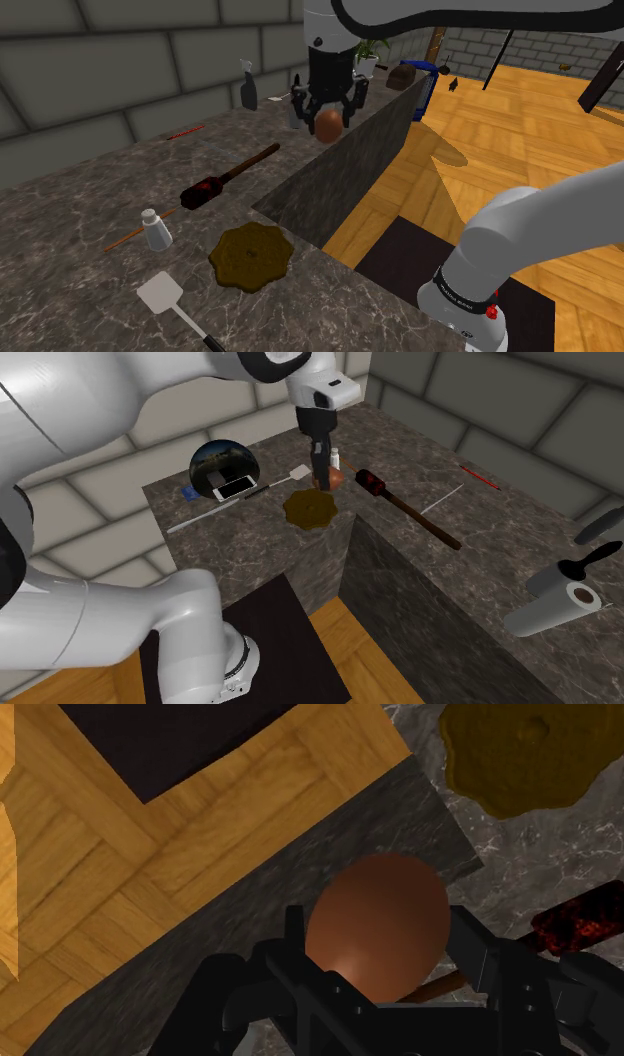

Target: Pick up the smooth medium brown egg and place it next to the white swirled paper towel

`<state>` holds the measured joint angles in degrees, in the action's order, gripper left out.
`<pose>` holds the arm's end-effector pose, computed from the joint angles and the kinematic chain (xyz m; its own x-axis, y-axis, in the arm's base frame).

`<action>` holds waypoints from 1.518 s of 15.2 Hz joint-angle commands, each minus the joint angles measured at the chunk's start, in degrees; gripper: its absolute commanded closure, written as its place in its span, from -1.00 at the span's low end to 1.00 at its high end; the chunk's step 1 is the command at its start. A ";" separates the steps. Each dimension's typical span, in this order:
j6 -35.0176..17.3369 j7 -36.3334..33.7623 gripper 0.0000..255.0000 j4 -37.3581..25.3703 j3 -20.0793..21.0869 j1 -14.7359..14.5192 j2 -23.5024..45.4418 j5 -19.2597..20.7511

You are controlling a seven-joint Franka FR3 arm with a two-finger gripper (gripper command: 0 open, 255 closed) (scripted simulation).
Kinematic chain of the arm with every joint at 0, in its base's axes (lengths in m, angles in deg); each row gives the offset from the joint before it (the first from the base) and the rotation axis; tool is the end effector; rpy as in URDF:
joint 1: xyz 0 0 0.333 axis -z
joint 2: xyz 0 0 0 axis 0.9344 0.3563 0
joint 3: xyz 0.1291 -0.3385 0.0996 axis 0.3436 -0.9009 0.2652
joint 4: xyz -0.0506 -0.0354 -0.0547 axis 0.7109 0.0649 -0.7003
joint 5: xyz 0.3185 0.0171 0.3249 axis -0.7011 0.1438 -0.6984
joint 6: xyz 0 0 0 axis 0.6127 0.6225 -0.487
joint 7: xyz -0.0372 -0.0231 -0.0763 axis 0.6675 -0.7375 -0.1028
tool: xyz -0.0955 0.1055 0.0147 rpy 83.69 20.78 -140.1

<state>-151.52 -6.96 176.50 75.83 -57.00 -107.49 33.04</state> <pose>0.3960 0.1795 0.6229 0.8269 -0.5341 0.1760 -0.5585 -0.8165 0.1461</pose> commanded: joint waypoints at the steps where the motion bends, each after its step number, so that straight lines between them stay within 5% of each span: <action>1: -1.22 2.31 1.00 -0.57 -1.64 1.25 1.71 1.49; 12: -6.49 11.48 1.00 -8.61 -7.75 7.57 14.60 8.40; 23: -7.42 18.69 1.00 -25.77 -11.71 12.29 32.25 14.27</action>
<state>-159.43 11.17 154.00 64.34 -45.05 -78.03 46.49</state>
